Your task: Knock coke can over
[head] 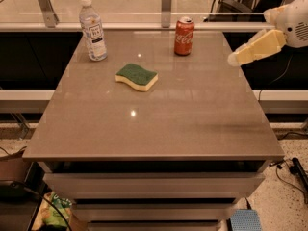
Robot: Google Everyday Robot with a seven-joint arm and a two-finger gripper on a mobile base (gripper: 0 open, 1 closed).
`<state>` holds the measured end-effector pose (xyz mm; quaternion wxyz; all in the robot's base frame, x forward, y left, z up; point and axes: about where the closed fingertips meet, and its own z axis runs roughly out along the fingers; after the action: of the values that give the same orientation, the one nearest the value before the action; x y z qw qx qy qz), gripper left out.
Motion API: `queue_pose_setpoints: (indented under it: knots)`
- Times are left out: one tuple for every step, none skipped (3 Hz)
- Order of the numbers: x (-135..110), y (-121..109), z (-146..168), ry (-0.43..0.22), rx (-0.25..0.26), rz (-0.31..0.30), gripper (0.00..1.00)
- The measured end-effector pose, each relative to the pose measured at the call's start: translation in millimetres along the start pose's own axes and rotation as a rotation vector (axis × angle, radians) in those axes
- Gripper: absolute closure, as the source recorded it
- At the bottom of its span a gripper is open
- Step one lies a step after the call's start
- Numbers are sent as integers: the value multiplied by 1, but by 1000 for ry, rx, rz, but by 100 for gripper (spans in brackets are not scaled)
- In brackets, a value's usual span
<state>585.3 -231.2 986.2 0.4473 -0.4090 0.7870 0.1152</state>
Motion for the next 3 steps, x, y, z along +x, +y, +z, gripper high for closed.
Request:
queue_pose_setpoints:
  knots:
    - [-5,-4,12,-36,13,-15,0]
    - [-7,-8,26,-97,40,-13,0]
    - [-11,-17,43,-177,56,-6,0]
